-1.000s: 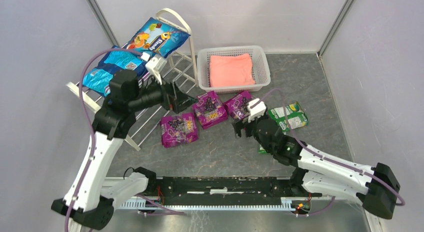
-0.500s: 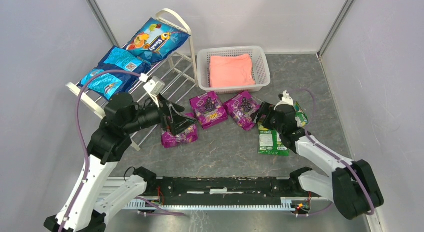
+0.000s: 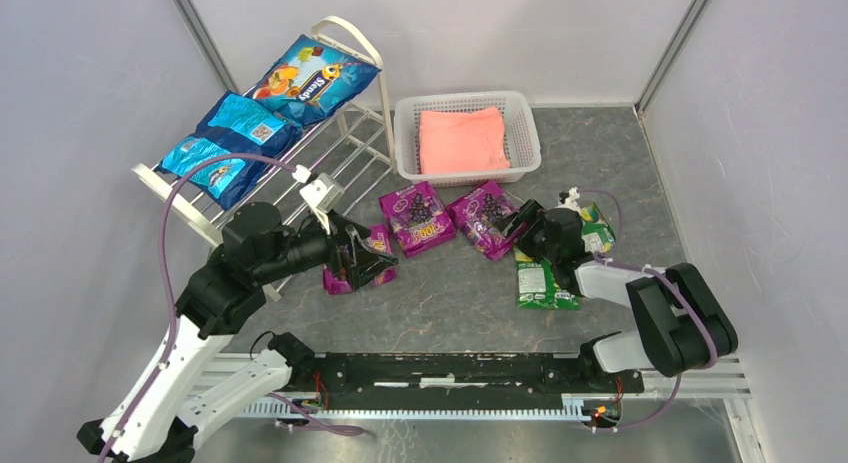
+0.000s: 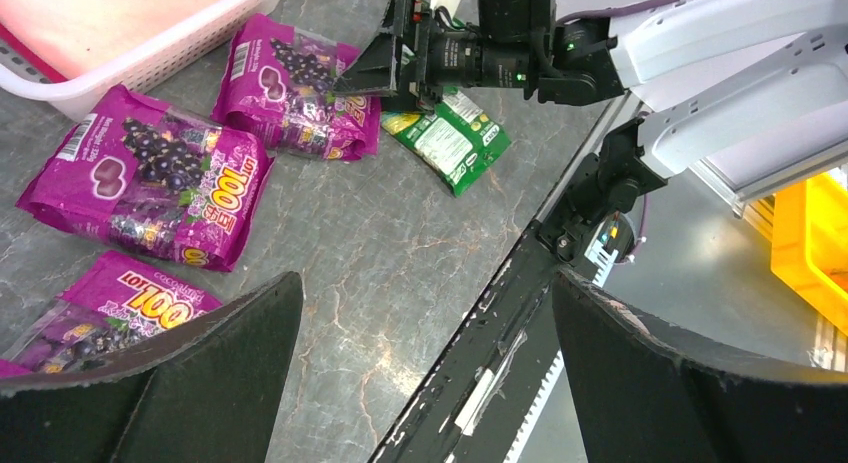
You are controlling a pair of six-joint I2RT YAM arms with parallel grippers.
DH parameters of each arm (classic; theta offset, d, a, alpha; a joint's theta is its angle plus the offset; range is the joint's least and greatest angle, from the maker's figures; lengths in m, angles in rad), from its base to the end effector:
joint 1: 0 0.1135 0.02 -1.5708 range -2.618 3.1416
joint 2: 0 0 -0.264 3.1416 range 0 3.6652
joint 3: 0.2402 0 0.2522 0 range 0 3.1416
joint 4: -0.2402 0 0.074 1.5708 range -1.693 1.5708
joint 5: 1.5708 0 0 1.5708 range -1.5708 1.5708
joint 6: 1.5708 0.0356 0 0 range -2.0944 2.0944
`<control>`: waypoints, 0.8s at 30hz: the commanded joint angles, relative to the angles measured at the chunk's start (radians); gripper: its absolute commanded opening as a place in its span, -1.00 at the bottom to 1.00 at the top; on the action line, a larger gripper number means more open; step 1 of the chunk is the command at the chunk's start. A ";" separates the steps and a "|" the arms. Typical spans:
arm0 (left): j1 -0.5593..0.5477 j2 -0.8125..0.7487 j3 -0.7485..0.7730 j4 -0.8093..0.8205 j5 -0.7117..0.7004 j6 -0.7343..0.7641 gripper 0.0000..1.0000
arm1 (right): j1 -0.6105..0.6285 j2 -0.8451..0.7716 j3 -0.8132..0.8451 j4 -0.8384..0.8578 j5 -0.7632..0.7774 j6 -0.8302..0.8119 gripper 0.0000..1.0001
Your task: Place and organize the candy bags onto the shelf
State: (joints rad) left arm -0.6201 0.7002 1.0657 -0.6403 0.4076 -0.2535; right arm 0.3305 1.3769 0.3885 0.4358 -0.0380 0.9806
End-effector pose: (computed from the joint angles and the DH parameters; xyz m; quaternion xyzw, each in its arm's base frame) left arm 0.0961 -0.0859 0.3983 0.2624 0.7454 -0.3963 0.4673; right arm 0.2334 0.0815 0.1435 0.2700 0.8303 0.3102 0.3762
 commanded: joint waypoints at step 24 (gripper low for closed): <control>-0.004 0.193 0.313 -0.166 -0.277 -0.104 1.00 | 0.014 0.220 -0.116 0.645 -0.090 0.171 -0.15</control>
State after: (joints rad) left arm -0.6231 0.8822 1.3216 -0.7849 0.2039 -0.2733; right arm 0.3401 1.6169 0.2768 0.9916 -0.0612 1.1645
